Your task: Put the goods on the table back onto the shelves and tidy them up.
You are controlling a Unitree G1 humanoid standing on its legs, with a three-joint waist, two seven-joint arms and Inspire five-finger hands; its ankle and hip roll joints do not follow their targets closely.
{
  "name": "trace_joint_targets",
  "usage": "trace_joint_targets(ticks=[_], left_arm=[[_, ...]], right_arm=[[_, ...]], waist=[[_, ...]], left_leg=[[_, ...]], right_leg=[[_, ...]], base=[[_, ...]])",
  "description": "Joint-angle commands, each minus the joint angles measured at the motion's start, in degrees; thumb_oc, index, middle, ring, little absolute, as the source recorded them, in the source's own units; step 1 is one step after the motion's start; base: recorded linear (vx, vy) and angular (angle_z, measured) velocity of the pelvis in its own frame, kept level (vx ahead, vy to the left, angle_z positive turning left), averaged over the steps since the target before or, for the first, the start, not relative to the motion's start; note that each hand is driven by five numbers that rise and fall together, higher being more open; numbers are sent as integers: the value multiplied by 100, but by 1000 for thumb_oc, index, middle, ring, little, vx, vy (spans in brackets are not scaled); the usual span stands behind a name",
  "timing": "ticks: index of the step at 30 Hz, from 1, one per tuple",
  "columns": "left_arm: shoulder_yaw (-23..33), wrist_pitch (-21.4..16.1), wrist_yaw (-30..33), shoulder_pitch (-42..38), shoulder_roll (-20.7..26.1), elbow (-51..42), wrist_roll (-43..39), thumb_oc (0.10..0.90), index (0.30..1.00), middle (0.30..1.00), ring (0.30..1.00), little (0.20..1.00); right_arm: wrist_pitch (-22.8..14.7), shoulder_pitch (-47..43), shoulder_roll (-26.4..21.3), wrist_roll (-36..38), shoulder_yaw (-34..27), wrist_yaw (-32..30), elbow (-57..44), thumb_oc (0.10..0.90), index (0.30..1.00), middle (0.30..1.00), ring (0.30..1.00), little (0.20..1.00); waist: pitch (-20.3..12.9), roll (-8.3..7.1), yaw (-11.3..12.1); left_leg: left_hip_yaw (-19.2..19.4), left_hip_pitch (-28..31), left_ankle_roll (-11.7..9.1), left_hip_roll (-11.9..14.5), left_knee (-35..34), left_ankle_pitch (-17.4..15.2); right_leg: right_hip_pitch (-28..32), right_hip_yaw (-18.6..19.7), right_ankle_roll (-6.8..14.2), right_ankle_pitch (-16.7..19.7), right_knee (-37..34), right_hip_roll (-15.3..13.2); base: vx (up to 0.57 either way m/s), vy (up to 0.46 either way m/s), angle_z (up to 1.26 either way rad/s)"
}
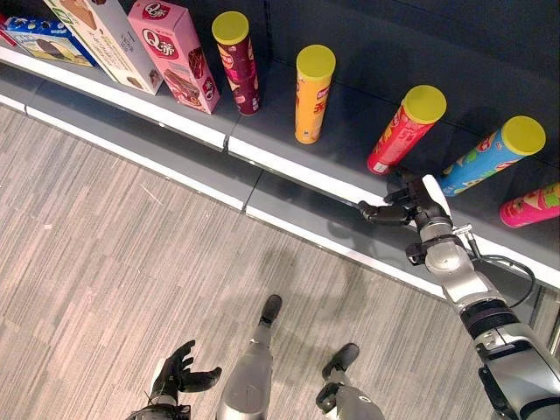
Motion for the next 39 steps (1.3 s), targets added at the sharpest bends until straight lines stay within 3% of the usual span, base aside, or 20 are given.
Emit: trace_joint_targets(ticks=[1,14,15,19,21,22,23,24,27,28,29,30,31,32,33,35,36,39], left_arm=[[-110,-242,204,123,326,85,-80,800,900,900,900,900],[-78,-240,260,76,286,89,-83,800,900,900,900,900],[186,-126,242,126,299,-63,166,800,900,900,900,900],[260,-107,248,121,333,-58,252,800,900,900,900,900],[435,-55,179,142,398,-88,507,800,900,900,900,900],[547,-17,138,229,429,-123,600,800,900,900,900,900],[720,37,-14,388,449,-142,921,800,900,900,900,900],[739,45,-40,410,460,-173,992,800,900,900,900,900],[738,45,-40,410,461,-173,992,800,900,900,900,900],[744,10,-49,377,436,-190,1005,800,900,900,900,900],[761,38,-88,220,546,-340,953,800,900,900,900,900],[753,46,-89,210,547,-353,949,800,900,900,900,900],[768,50,-77,159,562,-388,931,800,900,900,900,900],[827,54,-65,114,535,-334,896,800,900,900,900,900],[828,85,-99,78,491,-289,907,800,900,900,900,900],[884,104,-141,3,419,-218,885,800,900,900,900,900],[907,84,-141,-54,362,-199,834,800,900,900,900,900],[971,68,-97,-73,236,-234,671,800,900,900,900,900]], right_arm=[[-366,-647,-365,37,248,-220,-179,800,900,900,900,900],[-337,-558,-436,-195,399,-188,-368,800,900,900,900,900],[-368,546,-690,-766,-58,-154,-1898,800,900,900,900,900],[-400,878,-762,-855,-289,-137,-2261,800,900,900,900,900],[-537,1780,-822,-928,-792,-18,-3205,800,900,900,900,900],[-598,2290,-721,-879,-1021,147,-3702,800,900,900,900,900],[-676,3365,-467,-728,-1436,641,-4305,800,900,900,900,900],[-652,3633,-350,-690,-1574,732,-4378,800,900,900,900,900],[-651,3635,-350,-690,-1575,732,-4379,800,900,900,900,900],[-638,3794,-316,-725,-1671,753,-4296,800,900,900,900,900],[-574,3867,-237,-760,-1844,698,-4094,800,900,900,900,900],[-577,3864,-241,-759,-1858,693,-4093,800,900,900,900,900],[-552,3804,-249,-762,-1883,643,-4003,800,900,900,900,900],[-556,3722,-238,-674,-1933,565,-3864,800,900,900,900,900],[-513,3775,-182,-599,-2059,544,-3877,800,900,900,900,900],[-493,4085,-99,-371,-2489,488,-3897,800,900,900,900,900],[-532,4172,-128,-224,-2706,423,-3941,800,900,900,900,900],[-600,4125,-166,-122,-2861,265,-4015,800,900,900,900,900]], waist=[[-267,-327,137],[-282,-383,53],[-373,-495,-202],[-435,-530,-252],[-542,-629,-498],[-636,-677,-634],[-903,-730,-1116],[-957,-714,-1295],[-965,-716,-1292],[-983,-671,-1471],[-943,-532,-1514],[-893,-550,-1526],[-916,-485,-1476],[-997,-529,-1404],[-1050,-574,-1430],[-1242,-604,-1662],[-1324,-533,-1846],[-1388,-370,-1964]], left_leg=[[-76,-190,-204,237,163,-670],[49,-124,-211,277,166,-702],[237,-11,-216,366,206,-782],[267,-25,-210,367,214,-780],[464,155,-217,462,167,-848],[641,258,-184,488,199,-893],[1252,749,-33,476,312,-1198],[1491,903,17,443,351,-1282],[1495,895,18,442,351,-1281],[1822,1087,56,451,377,-1371],[2631,1372,40,724,457,-1499],[2669,1340,65,703,483,-1420],[2899,1439,-11,859,451,-1438],[3255,1494,-89,989,460,-1354],[3412,1560,-136,1046,421,-1291],[3616,1664,-371,1467,619,-1131],[3726,1747,-531,1778,739,-962],[3846,1852,-739,2255,1256,-487]], right_leg=[[210,37,619,-703,763,-823],[191,161,617,-678,743,-810],[193,323,628,-652,695,-776],[161,370,642,-616,664,-776],[156,583,657,-585,601,-712],[125,769,672,-501,539,-703],[71,1499,735,-277,373,-686],[4,1795,768,-133,299,-692],[-7,1799,768,-132,300,-693],[-91,2036,768,35,230,-695],[-290,1036,768,238,564,-1013],[-297,973,768,299,573,-1052],[-161,382,768,237,732,-1202],[99,-378,733,236,700,-1377],[103,-402,733,274,650,-1358],[177,-11,671,-57,406,-891],[236,143,545,-244,283,-548],[390,372,258,-529,67,-1]], base=[[0,0,0],[0,0,0],[-30,13,-1],[-13,2,-44],[-22,22,-10],[0,280,-23],[-21,374,-75],[-8,329,-158],[-20,69,-263],[-165,36,-162],[-222,33,-110],[-175,-105,-292],[-118,-125,-253],[-43,-205,-232],[16,-411,-70],[187,-582,-120],[183,-474,-109],[175,-409,-94]])
